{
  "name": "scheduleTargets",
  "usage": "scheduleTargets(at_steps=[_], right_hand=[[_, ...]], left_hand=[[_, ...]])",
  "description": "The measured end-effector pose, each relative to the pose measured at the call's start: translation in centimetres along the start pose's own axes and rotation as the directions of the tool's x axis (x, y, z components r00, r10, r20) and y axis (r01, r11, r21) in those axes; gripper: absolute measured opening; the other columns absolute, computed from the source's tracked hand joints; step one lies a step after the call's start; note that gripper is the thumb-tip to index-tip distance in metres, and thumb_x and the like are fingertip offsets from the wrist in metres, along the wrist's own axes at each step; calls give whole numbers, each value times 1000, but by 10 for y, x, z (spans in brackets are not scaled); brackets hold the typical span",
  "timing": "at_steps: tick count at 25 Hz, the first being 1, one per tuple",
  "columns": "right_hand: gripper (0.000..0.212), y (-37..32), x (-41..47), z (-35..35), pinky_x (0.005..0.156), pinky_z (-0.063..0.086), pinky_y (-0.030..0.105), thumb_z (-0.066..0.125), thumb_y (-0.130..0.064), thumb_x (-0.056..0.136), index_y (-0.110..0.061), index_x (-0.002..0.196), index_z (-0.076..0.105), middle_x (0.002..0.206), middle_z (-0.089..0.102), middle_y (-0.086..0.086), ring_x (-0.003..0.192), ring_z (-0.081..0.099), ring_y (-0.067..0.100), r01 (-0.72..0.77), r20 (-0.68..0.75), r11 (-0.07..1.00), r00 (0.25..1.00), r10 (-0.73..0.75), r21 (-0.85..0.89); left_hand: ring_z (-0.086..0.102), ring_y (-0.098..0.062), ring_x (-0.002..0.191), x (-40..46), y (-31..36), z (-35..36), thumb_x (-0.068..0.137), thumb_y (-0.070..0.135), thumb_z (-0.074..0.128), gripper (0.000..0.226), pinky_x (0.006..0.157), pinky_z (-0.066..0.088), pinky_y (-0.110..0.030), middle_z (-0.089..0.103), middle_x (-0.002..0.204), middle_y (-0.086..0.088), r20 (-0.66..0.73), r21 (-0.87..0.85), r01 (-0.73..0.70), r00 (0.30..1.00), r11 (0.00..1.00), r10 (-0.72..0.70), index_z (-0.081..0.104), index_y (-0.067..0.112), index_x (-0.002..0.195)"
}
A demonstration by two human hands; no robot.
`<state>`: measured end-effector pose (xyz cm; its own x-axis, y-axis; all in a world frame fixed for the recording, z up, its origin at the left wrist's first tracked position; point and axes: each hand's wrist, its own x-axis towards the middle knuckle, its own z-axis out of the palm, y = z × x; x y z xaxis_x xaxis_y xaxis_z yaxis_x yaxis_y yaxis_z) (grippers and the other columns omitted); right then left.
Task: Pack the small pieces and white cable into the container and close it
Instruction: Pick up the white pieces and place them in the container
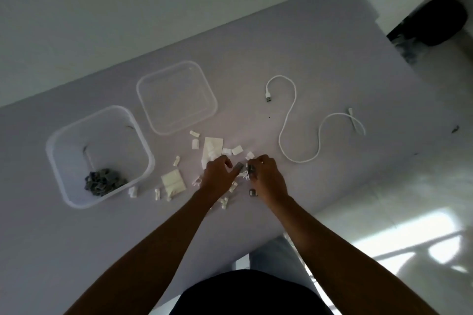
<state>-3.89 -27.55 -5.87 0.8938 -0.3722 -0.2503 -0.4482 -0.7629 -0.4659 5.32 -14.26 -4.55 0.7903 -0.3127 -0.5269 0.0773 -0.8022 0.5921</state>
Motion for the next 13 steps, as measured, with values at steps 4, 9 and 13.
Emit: scheduleTargets(at_steps=[4, 9, 13], right_hand=[[16, 5, -3, 0, 71, 48, 26, 67, -22, 88, -14, 103, 68, 102, 60, 5, 100, 54, 21, 15, -89, 998, 996, -9, 69], [10, 9, -19, -13, 72, 48, 16, 66, -20, 87, -13, 94, 70, 88, 70, 1, 83, 64, 16, -271, -86, 707, 901, 425, 653], [20, 4, -39, -28, 67, 54, 33, 43, -2, 92, -3, 92, 63, 84, 71, 16, 75, 68, 27, -312, 340, -136, 831, 440, 940]], left_hand=[[58, -19, 67, 9, 8, 15, 80, 39, 75, 34, 62, 44, -29, 62, 75, -3, 24, 75, -67, 998, 995, 65, 60, 13, 95], [62, -16, 75, 19, 2, 17, 88, 22, 69, 18, 64, 41, -23, 70, 89, -8, 27, 79, -87, 996, 993, 85, 68, 5, 84], [53, -17, 61, 16, 5, 7, 87, 23, 63, 18, 53, 40, -26, 64, 73, -4, 14, -73, 21, 1000, 997, -20, 60, 6, 81]])
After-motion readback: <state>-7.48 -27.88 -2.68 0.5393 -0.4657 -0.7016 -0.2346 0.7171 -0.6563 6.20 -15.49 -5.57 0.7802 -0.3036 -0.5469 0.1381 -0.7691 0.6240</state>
